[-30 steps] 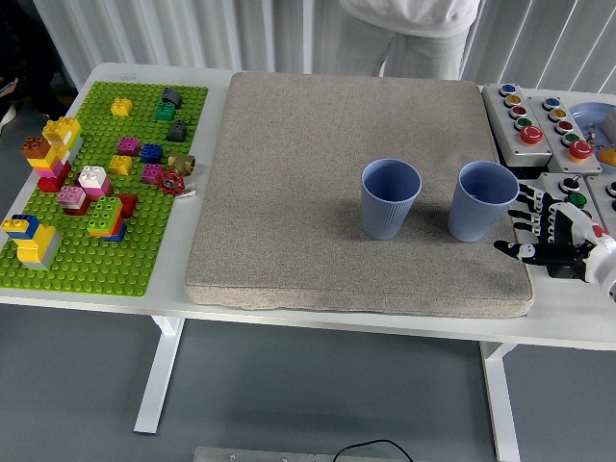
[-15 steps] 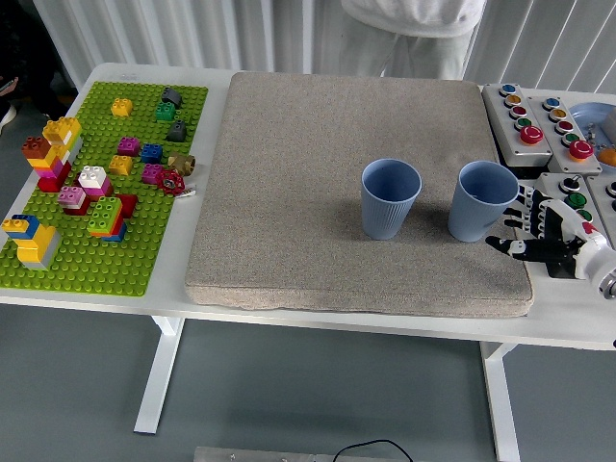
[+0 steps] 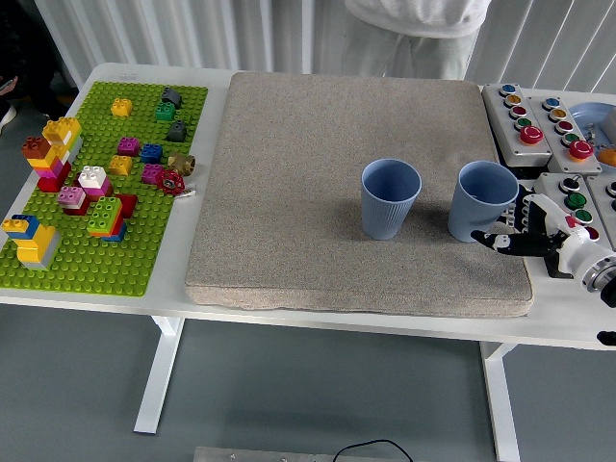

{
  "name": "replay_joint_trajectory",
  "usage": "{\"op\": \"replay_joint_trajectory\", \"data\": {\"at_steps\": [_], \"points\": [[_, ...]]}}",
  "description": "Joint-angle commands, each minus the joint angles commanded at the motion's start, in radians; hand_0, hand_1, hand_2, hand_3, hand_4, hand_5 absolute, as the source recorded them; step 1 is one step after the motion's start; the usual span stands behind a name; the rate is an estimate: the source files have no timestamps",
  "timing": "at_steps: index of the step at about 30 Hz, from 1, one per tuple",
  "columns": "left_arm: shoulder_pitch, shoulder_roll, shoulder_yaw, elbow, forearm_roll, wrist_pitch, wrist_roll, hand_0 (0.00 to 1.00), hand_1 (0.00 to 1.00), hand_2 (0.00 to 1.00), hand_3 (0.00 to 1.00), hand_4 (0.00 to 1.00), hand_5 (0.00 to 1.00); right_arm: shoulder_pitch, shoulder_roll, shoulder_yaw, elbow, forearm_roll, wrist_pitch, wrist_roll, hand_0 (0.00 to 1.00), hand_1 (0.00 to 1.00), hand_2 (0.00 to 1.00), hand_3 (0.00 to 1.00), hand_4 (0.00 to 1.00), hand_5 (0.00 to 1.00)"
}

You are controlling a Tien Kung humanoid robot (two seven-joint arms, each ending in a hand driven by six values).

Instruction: Pick cup pour cup place

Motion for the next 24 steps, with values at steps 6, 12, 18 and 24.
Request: {"op": "replay_joint_trajectory", "data": {"at_steps": [6, 12, 18, 24], "points": [[-0.001, 0.0, -0.001, 0.0, 0.001, 0.0, 0.0, 0.797, 0.837, 0.875, 0.799, 0.519, 0.998, 0.009, 0.005, -0.008, -0.01, 0.004, -0.001, 0.002, 0.913, 0.903, 0.99, 0.984, 0.84, 0.269], [-0.002, 0.001, -0.001, 0.0, 0.002, 0.0, 0.001, 0.797, 0.837, 0.875, 0.799, 0.519, 0.998, 0.023, 0.007, -0.019, -0.02, 0.011, -0.005, 0.005, 0.915, 0.903, 0.991, 0.984, 0.841, 0.269], [-0.002, 0.001, 0.001, 0.0, -0.001, 0.001, -0.001, 0.797, 0.836, 0.874, 0.799, 0.52, 0.998, 0.037, 0.008, -0.028, -0.031, 0.014, -0.023, 0.012, 0.916, 0.904, 0.991, 0.986, 0.84, 0.269], [-0.003, 0.002, 0.001, 0.0, 0.0, 0.0, 0.0, 0.798, 0.836, 0.874, 0.798, 0.521, 0.998, 0.05, 0.012, -0.032, -0.047, 0.024, -0.035, 0.018, 0.916, 0.906, 0.998, 0.994, 0.839, 0.271]]}}
